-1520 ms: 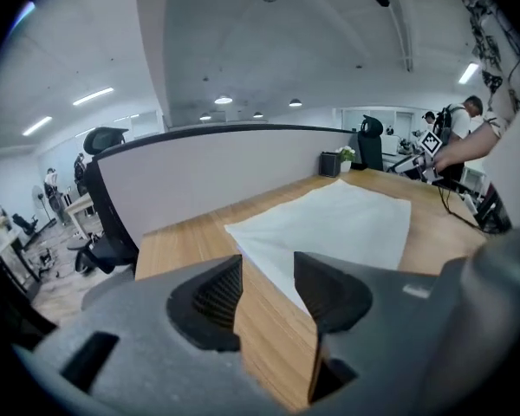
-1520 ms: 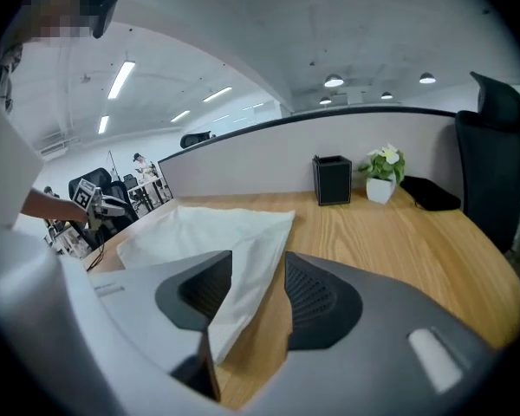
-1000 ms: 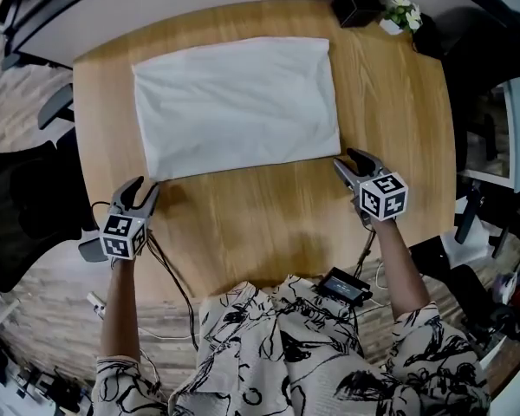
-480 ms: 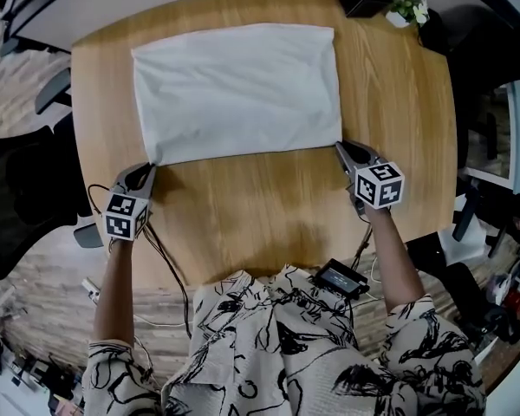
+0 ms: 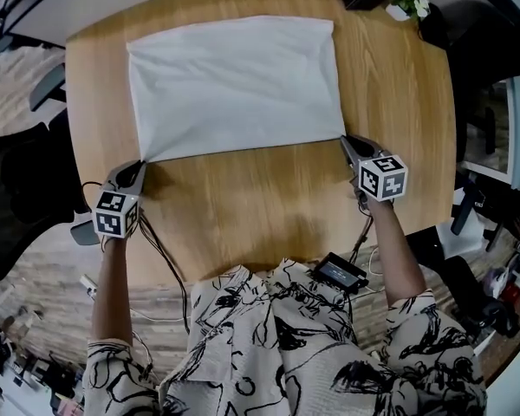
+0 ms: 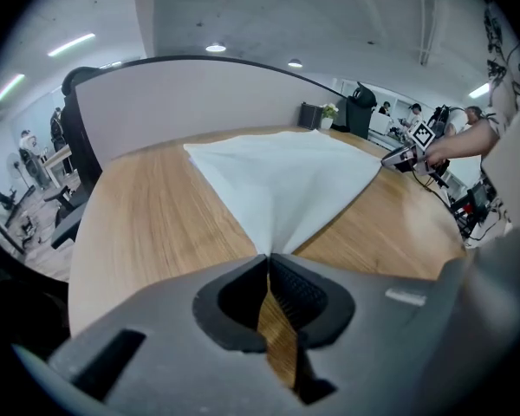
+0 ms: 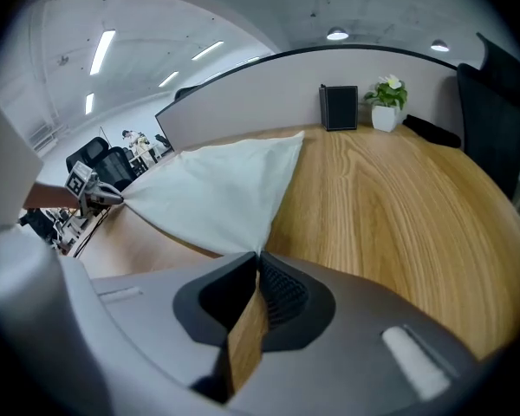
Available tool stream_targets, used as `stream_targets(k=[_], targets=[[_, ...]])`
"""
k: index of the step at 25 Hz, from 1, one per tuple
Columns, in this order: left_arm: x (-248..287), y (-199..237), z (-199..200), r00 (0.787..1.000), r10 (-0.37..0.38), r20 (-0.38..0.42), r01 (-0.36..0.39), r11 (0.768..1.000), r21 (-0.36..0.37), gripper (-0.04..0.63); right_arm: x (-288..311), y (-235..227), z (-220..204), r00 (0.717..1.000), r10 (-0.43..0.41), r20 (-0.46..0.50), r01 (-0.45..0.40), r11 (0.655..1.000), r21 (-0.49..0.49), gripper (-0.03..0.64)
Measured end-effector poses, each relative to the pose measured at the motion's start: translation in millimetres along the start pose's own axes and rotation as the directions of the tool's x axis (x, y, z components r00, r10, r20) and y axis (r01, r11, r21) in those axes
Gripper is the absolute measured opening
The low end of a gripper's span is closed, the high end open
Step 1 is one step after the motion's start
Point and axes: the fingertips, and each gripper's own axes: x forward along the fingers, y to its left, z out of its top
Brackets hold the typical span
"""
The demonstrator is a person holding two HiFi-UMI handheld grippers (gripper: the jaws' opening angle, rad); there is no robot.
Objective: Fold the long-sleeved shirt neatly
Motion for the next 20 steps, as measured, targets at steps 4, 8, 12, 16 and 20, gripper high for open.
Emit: stream_targets(k=[4,8,12,16,20], targets=[[0.7,-3.8,-4.4,1.0,-0.012,-0.017,0.012,1.0,0.011,0.015,-0.5,0.8,-4.8,1.0,-0.007,-0.014,0.007,1.0,-0.021,0.025],[-8.7,-8.6,2.4,1.0,-0.018,0.013,0.019,0.999,-0.029,0.015,-4.9,2.2,1.1,1.0,-0.013,-0.002,0.013,0.999,-0.033,0.026],[-15.3,-23.1,-10.4,0.999,-0.033,-0.011,0.032,0.998,-0.047,0.015,-12.8,3.3,-0.2,0.999,-0.026,-0.02,0.024,0.995,-0.094,0.026],[-8.1,-25.9,-24.9,1.0,-0.005,-0.009,0.004,0.997,-0.081,0.02,-7.4,0.6,-14.7,0.999,-0.009,-0.049,0.005,0.998,-0.065,0.029],[-7.8,-26.0,-23.6,1.0,0.006,0.019,-0.004,0.996,-0.09,0.027,-7.8,1.9,-14.3,0.999,-0.002,-0.043,-0.001,0.997,-0.073,0.04]])
